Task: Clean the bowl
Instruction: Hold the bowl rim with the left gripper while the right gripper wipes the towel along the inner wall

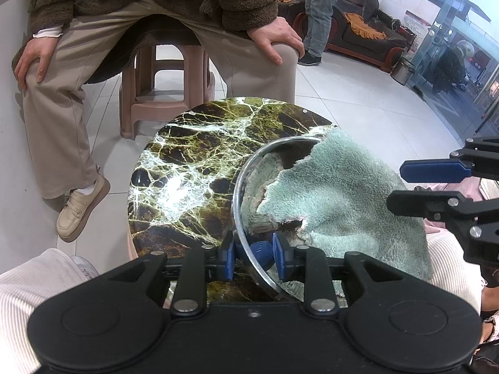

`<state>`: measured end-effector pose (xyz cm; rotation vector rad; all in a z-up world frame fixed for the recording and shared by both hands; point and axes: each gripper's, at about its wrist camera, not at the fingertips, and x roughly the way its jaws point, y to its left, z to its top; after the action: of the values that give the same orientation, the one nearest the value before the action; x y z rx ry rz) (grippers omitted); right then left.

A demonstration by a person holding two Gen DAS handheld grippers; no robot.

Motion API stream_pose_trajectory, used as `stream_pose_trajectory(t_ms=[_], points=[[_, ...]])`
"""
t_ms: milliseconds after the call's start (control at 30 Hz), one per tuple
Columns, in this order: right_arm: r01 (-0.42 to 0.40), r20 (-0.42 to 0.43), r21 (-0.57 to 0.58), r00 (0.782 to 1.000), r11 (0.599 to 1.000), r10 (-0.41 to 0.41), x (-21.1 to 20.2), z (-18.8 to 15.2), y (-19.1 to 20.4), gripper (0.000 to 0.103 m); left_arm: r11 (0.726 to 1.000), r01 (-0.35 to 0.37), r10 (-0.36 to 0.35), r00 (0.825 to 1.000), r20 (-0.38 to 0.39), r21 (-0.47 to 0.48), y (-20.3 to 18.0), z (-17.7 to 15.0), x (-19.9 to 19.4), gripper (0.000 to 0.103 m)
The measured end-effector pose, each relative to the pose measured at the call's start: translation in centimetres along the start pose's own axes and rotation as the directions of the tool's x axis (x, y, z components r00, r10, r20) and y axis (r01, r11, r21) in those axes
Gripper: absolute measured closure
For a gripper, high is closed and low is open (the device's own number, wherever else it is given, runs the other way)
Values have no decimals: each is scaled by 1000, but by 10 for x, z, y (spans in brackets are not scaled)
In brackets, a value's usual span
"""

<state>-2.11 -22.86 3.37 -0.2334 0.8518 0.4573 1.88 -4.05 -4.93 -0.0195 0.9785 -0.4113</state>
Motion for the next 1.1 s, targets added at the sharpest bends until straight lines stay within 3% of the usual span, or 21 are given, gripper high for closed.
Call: stream_pose_trajectory(t_ms=[300,433,667,1100], points=[[-30,3,-108,1000,994,30,-7,2,16,71,1000,5,-5,1000,-4,3,1,1,1,79],[-64,-36,-192,998,979,58,-3,4,26,65,1000,9,-9,1000,-3,4,1,1,1,79],[-119,-106,-287,990,950,92,12,11,37,65,1000,12,-12,1000,-3,7,2,1,2,79],[-160,-276,-336,959,928,65,53,20,39,65,1000,19,-19,1000,-1,15,4,2,5,79]])
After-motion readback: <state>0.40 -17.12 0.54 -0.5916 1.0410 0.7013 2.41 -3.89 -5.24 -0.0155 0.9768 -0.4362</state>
